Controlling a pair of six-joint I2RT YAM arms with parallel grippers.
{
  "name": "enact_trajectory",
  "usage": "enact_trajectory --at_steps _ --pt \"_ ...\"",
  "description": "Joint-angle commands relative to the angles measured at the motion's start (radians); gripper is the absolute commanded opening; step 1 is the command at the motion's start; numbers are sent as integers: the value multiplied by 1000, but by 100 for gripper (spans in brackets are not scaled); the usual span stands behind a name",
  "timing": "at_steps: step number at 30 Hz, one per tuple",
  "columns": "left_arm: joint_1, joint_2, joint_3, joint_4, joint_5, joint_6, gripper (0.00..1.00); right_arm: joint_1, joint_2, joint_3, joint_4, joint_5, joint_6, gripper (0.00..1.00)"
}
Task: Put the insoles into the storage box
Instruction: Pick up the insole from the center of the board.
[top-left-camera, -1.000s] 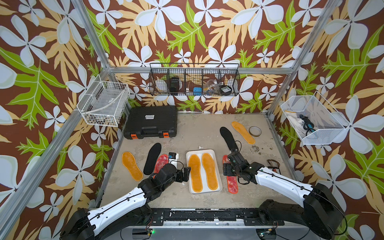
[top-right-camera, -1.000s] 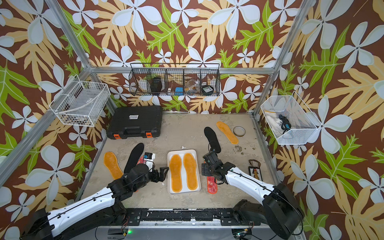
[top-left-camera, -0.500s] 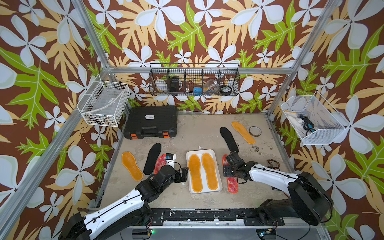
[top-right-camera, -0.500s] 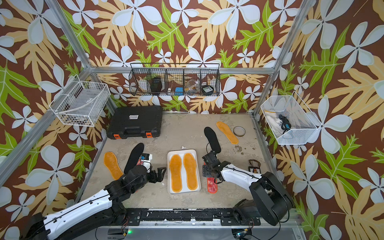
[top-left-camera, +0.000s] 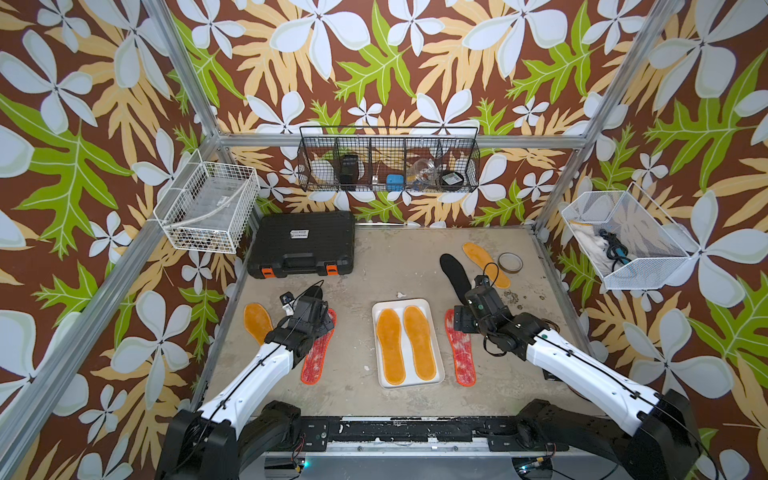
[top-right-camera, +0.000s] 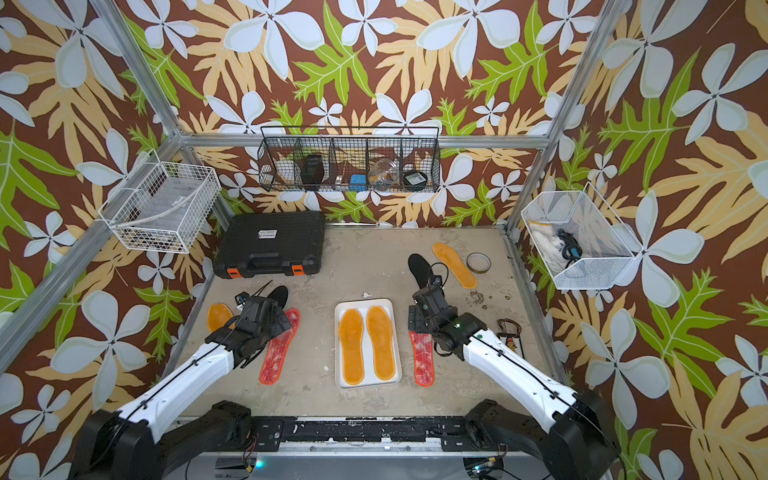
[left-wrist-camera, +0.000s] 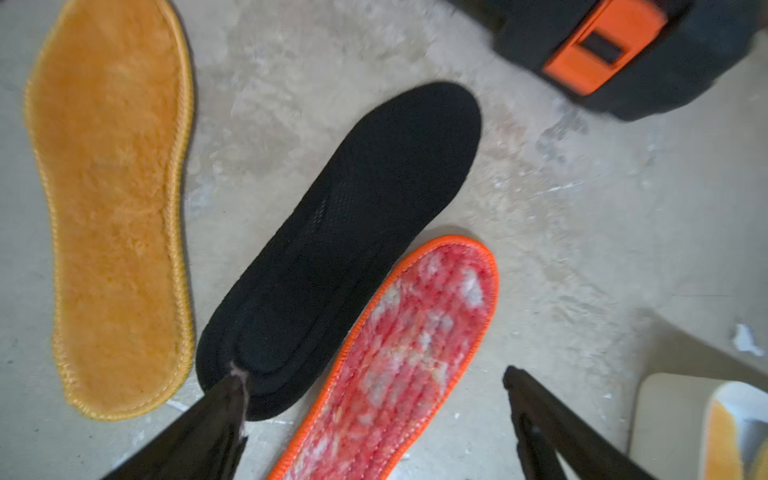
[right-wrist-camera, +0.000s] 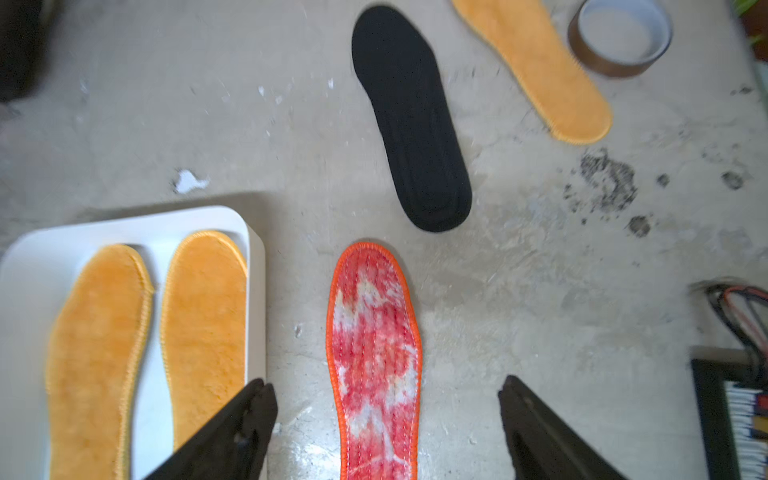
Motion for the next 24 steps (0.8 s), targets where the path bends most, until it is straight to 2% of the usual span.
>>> enact_trajectory --at_steps 1,5,11,13,17,20,24 --pt "13 119 32 -35 93 41 100 1 -56 42 -64 65 -40 90" --pt "8 248 76 -88 178 68 100 1 -108 55 -37 116 -69 91" --pt "-38 353 124 -195 126 58 100 2 -107 77 -1 128 -90 92" --pt "-62 362 128 -208 108 52 100 1 -107 80 19 117 -100 92" --pt "-115 359 123 -200 150 46 99 1 -94 87 45 125 -125 92" --pt "-142 323 105 -183 195 23 95 1 -81 92 66 126 -138 92" --pt "-152 274 96 -169 198 -4 90 1 -57 98 83 98 -139 93"
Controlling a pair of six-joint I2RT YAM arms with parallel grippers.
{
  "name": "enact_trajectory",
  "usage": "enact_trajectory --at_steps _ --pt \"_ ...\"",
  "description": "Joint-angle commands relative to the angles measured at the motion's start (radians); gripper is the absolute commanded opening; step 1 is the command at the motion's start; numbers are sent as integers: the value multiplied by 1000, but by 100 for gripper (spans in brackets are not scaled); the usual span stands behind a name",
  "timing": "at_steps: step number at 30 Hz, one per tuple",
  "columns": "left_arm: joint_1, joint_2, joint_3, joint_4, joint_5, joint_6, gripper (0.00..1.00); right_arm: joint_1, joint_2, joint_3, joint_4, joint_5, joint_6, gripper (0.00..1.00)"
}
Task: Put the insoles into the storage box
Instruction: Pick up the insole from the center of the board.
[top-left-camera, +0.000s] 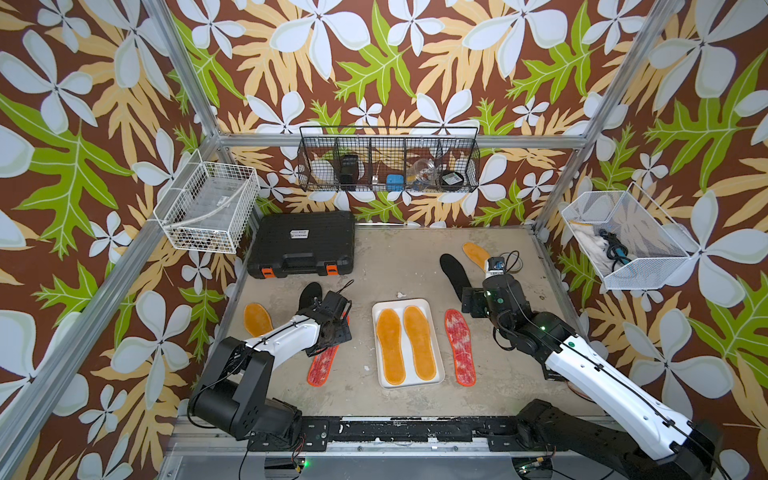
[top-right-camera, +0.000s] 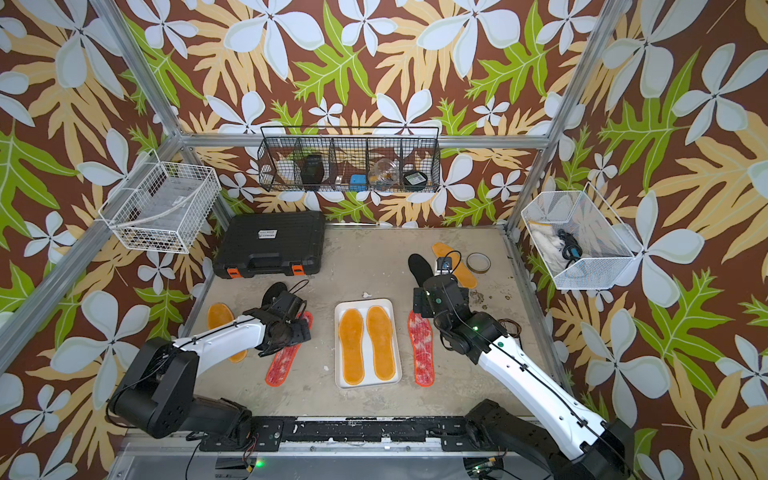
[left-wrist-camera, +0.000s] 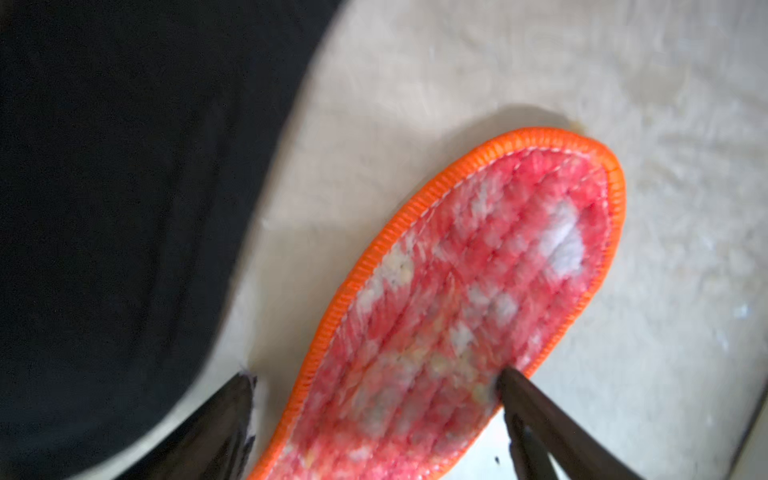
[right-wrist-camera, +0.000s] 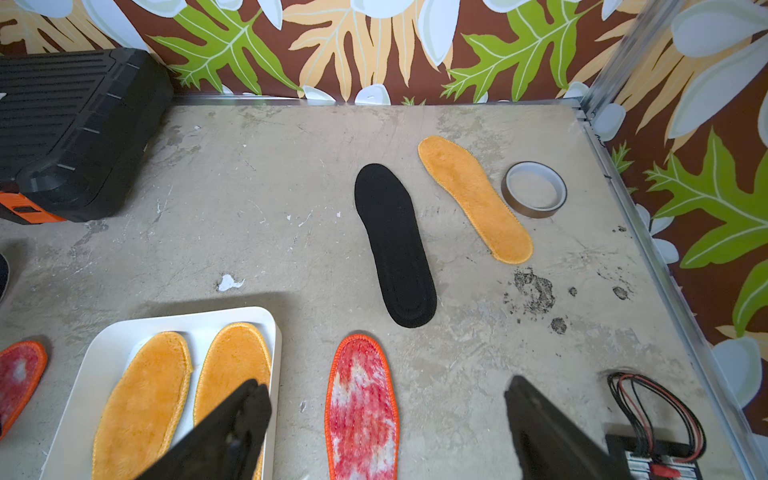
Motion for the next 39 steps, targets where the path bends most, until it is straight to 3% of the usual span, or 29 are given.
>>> enact_trajectory --at_steps 1,12,18,21,23,32,34,39 --pt "-7 -17 3 -69 58 -18 92 1 17 11 33 -14 -11 93" --pt "-49 64 90 -266 35 108 100 1 -9 2 24 -23 27 92" --pt "-66 164 119 -247 52 144 100 0 -21 -7 44 -40 41 93" --pt "-89 227 97 -212 69 142 92 1 -30 -5 46 -43 37 93" --pt "-104 240 100 -197 64 137 76 0 -34 -7 46 -34 31 93" --pt "-109 137 168 -154 32 74 67 1 -13 -10 54 -50 20 93" --pt "-109 113 180 -159 8 75 59 1 -5 -6 53 -56 18 93" --pt "-109 69 210 -157 -4 75 60 1 11 -3 59 -70 15 93"
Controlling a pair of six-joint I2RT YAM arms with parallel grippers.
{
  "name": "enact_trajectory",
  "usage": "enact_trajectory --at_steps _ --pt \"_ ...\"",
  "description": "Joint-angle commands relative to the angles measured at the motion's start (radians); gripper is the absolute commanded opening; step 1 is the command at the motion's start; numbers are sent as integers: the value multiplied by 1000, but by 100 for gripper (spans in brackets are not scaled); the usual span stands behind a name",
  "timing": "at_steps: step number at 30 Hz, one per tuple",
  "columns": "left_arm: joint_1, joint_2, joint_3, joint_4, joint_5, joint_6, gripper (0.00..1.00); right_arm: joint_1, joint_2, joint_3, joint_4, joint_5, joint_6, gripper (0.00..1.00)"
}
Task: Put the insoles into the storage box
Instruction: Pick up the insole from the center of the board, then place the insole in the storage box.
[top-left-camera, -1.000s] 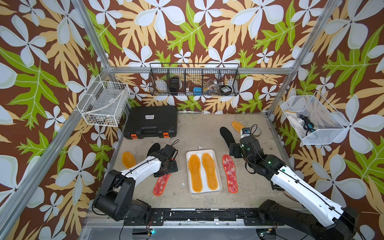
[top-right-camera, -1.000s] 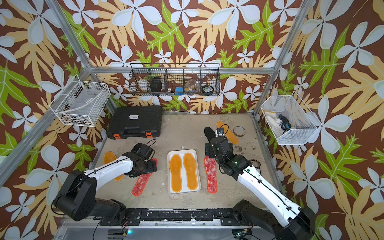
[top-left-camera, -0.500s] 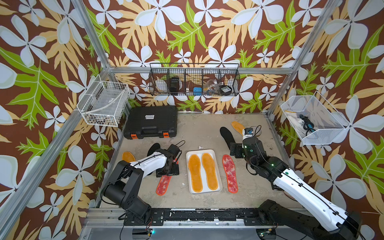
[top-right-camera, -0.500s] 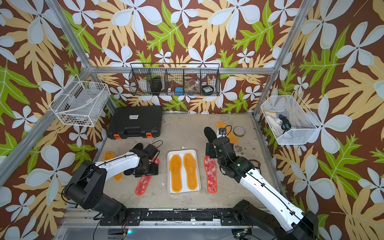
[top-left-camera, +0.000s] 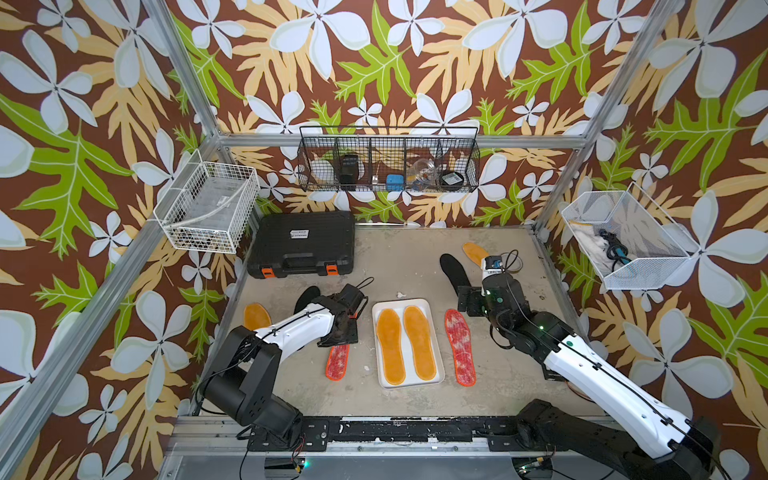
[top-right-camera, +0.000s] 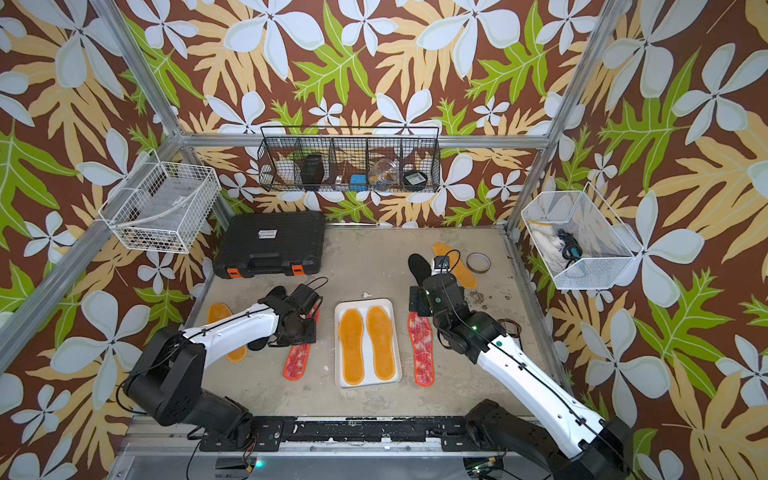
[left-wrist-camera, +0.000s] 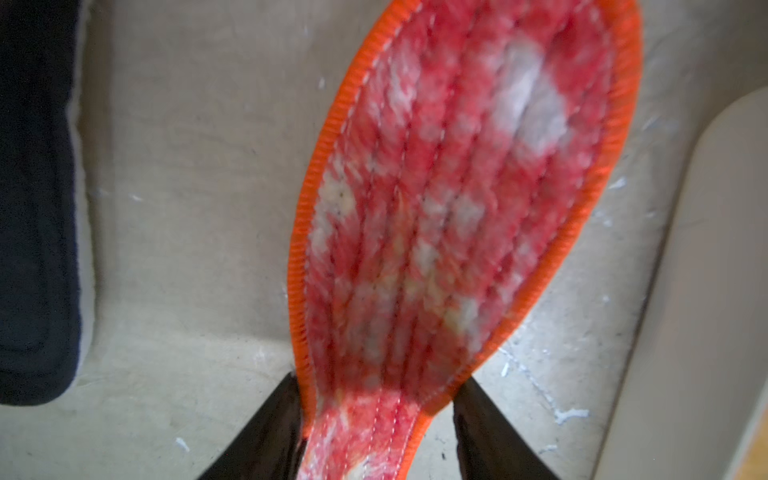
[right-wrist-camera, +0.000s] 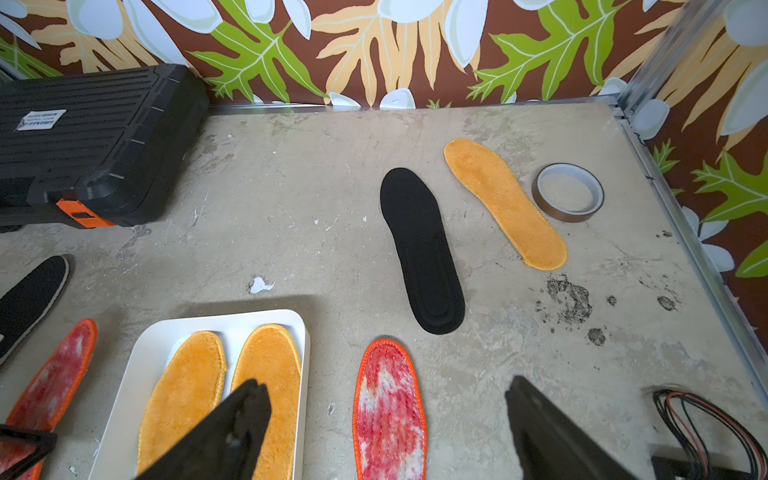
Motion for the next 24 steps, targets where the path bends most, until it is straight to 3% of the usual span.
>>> enact_trajectory --at_steps 1,13,19,24 --pt "-1 -23 17 3 -19 -14 60 1 11 5 20 -14 -9 92" --pt "-10 -157 133 -14 68 -83 60 1 16 8 16 -2 0 92" --pt "-86 -190 194 11 79 -170 59 1 19 13 21 1 0 92" --pt "-200 -137 203 65 100 -263 59 1 23 16 30 2 -1 92"
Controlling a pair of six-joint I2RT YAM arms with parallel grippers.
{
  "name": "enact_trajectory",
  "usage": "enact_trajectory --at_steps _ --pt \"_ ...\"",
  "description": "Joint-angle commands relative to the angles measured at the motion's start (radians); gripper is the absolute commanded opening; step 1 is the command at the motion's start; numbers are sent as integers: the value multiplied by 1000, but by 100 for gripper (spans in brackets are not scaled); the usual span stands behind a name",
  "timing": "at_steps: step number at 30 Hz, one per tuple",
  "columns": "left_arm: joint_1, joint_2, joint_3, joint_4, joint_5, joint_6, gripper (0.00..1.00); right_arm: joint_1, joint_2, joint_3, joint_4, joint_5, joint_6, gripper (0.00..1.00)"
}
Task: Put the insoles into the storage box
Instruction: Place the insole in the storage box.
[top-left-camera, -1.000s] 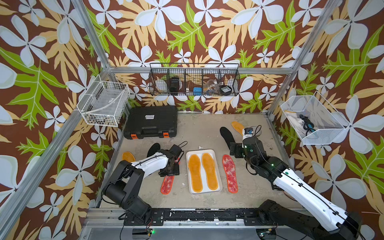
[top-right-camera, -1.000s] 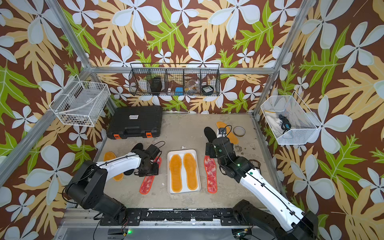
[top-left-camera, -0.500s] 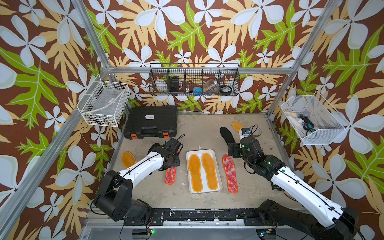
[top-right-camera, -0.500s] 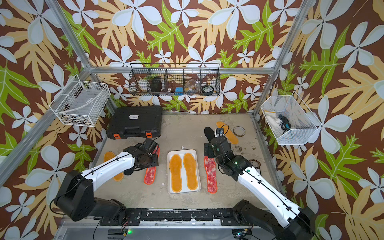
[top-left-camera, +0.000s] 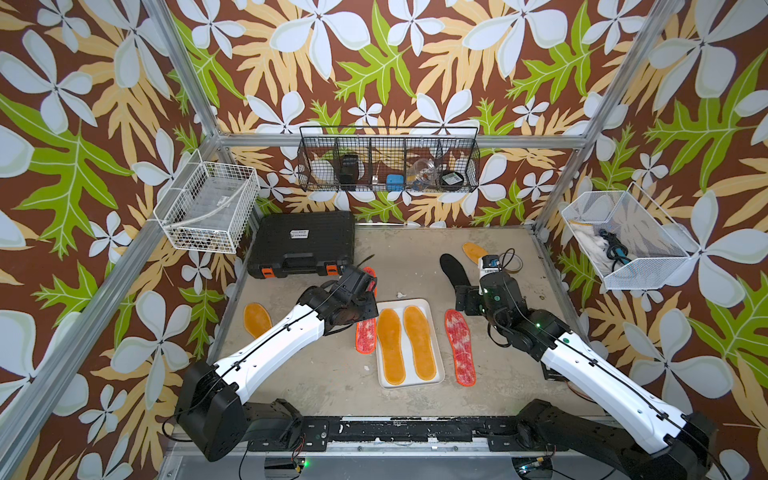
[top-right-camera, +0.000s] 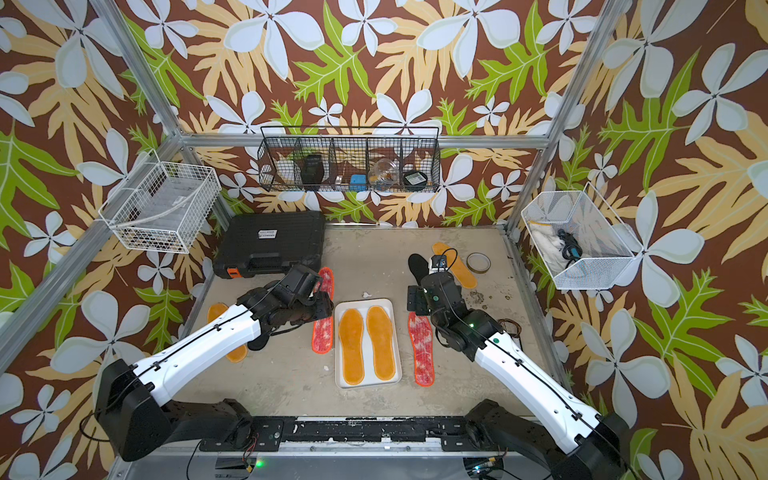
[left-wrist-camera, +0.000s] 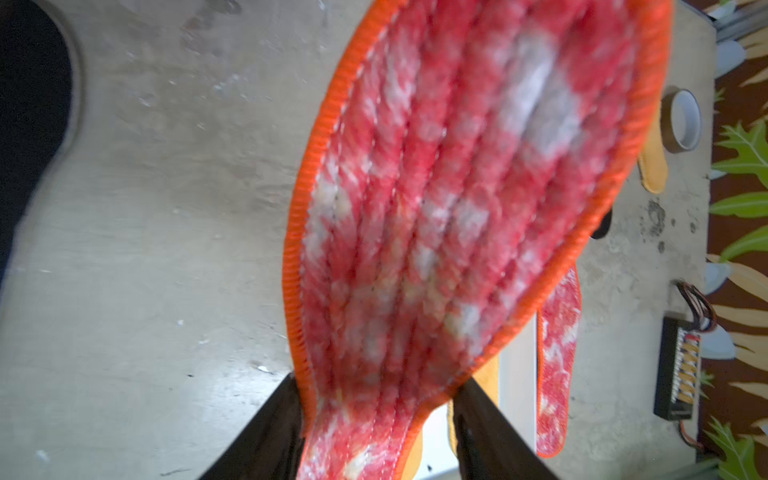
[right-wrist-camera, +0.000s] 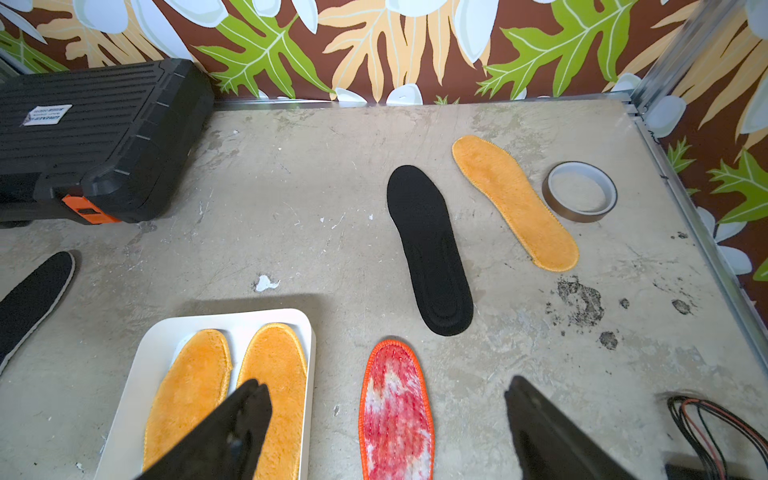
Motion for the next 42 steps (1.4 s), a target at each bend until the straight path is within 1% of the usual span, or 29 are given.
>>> enact_trajectory --at_steps 1,3,5,8,16,19,22,26,31,33,34,35,36,39,42 --pt "-55 39 6 41 26 -94 60 0 5 10 17 17 -2 92" --pt "-87 62 -6 70 19 -129 60 0 7 10 15 15 -3 92" --pt "-100 77 -28 104 34 -155 60 0 4 9 15 15 -3 92" --pt "-110 97 -44 107 21 -176 62 0 -2 4 12 21 -5 92" --pt "-114 114 -100 181 34 -239 63 0 -5 -9 17 24 -8 93" --pt "-123 129 -124 210 48 -248 64 0 -1 -20 26 21 -6 93" --pt "-145 149 -128 211 27 -253 65 0 7 -24 30 18 -8 92" --pt "-160 174 -144 234 28 -264 65 0 11 -31 37 18 -10 92" --pt "-163 200 -151 228 11 -265 66 0 10 -37 41 16 -8 93" --pt "-164 201 -152 221 -8 -249 70 0 10 -41 41 16 -8 93" --pt "-163 199 -154 217 -19 -246 76 0 8 -42 41 17 -8 93" --pt "-163 198 -157 215 -26 -245 78 0 10 -42 40 17 -8 93" --pt "-163 198 -157 218 -26 -242 78 0 10 -41 40 17 -9 93" --pt "-164 189 -145 208 -36 -240 84 0 15 -36 33 16 -12 93" --pt "-162 165 -123 205 -45 -238 84 0 14 -30 25 23 -16 93"
